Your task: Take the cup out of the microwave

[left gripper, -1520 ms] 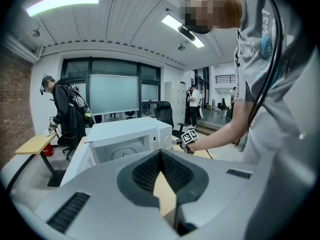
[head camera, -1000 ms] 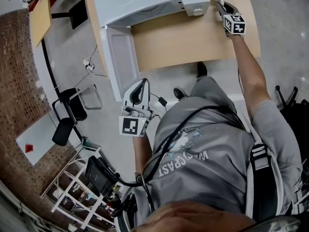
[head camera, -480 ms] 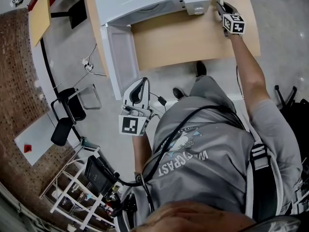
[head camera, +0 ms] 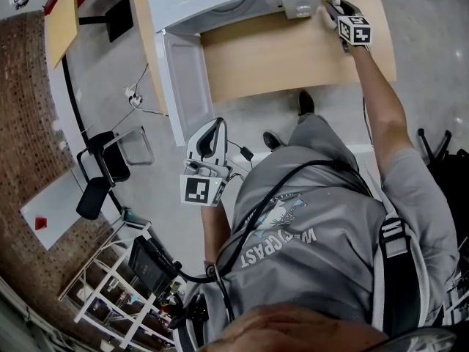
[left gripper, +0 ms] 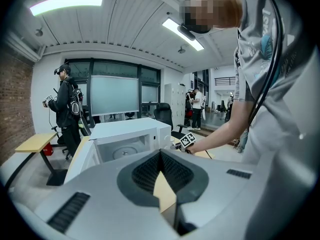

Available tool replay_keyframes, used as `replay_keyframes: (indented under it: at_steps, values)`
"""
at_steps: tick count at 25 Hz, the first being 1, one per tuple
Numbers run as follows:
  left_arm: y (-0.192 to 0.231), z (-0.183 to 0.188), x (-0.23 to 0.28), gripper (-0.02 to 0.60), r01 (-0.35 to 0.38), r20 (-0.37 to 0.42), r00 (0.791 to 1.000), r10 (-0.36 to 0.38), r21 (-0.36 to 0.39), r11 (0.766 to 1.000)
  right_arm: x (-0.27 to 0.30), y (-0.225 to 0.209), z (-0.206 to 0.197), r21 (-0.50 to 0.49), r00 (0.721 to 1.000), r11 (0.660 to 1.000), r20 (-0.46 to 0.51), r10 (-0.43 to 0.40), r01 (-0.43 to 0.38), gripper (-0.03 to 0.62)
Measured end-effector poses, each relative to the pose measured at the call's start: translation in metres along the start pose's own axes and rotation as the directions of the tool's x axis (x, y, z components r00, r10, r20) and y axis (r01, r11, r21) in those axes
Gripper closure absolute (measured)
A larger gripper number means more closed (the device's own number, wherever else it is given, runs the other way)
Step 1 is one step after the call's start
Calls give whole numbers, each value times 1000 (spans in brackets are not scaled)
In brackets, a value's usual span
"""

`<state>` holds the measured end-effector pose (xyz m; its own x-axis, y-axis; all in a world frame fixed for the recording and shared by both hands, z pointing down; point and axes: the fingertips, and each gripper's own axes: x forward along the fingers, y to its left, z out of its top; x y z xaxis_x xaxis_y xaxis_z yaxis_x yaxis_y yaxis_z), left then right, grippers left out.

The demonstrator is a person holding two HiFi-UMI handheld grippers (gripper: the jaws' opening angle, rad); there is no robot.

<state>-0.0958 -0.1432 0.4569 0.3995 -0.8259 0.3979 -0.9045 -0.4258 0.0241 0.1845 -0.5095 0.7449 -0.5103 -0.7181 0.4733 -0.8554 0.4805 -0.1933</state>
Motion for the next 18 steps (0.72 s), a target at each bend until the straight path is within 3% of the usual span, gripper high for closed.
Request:
replay_keyframes:
  at_steps: [6,11,18]
  values:
    - [-3,-2,-9,538,1,7,1000,-1,1,1000,2,9,2,-14,1000,1000,-6,-14,14,388]
    - [-3,-7,-16,538,-7,16,1000,7,0,1000,-1,0,-2,-13,997,997,-20,-78,78,388]
    - [-5,-11,-33,538,-14,24,1000,14,-2,1000,-14,4,3,-29,996,996,-12,-87,87,388]
